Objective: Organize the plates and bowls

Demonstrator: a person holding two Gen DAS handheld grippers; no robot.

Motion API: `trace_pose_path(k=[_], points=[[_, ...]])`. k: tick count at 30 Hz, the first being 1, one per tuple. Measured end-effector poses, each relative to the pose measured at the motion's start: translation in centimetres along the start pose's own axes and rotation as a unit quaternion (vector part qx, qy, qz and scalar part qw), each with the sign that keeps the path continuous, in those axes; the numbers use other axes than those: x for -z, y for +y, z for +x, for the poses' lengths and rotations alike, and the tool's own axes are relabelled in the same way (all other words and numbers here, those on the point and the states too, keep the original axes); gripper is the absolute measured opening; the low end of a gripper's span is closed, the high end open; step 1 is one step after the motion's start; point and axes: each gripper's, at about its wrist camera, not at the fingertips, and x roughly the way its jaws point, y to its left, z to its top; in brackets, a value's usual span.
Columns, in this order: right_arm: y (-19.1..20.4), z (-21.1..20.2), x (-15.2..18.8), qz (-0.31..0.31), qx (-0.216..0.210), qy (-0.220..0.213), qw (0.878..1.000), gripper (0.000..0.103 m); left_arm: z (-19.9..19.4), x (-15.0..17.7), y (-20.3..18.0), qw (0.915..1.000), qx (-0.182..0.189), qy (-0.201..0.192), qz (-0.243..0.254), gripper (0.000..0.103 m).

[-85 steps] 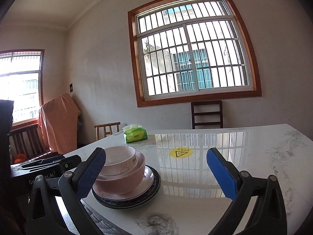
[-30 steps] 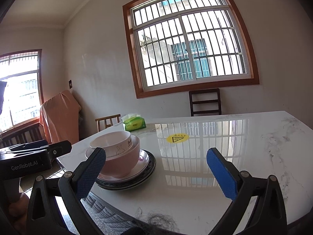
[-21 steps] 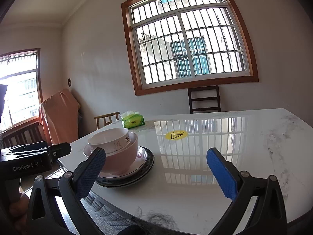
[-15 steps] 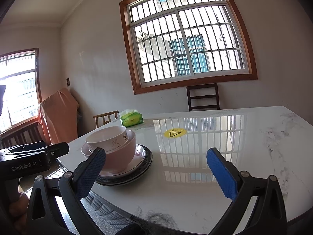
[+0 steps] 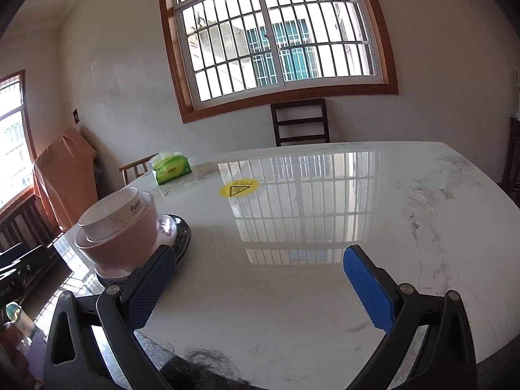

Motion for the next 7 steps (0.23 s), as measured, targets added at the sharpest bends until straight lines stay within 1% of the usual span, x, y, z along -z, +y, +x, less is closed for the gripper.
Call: trace_pose_path(k=[2,4,6,7], points=[[-2.3,2.1,-0.7,-0.015,0.039,0.041,0.998,0.103,0.3,0.2,0.4,0.9999,0.000,0.008,-0.006,0.085],[-4.9,4.5,-1.2,-0.033,0.095,0.087,0.991,0.103,0.6,0.3,0.7,0.9998,-0.002,0.016,-0.009,0.085],[-7.5,6.7,-1.5,-0.038,0.126,0.123,0.984,0.103,0.8,0.3,1.1,0.9996,-0.004,0.024,-0.013,0.085],[-8.9,7.9,-1.6,-0.034,0.138,0.149,0.978,0.103,0.9,0.4,1.2,0.9995,-0.005,0.029,-0.014,0.085]])
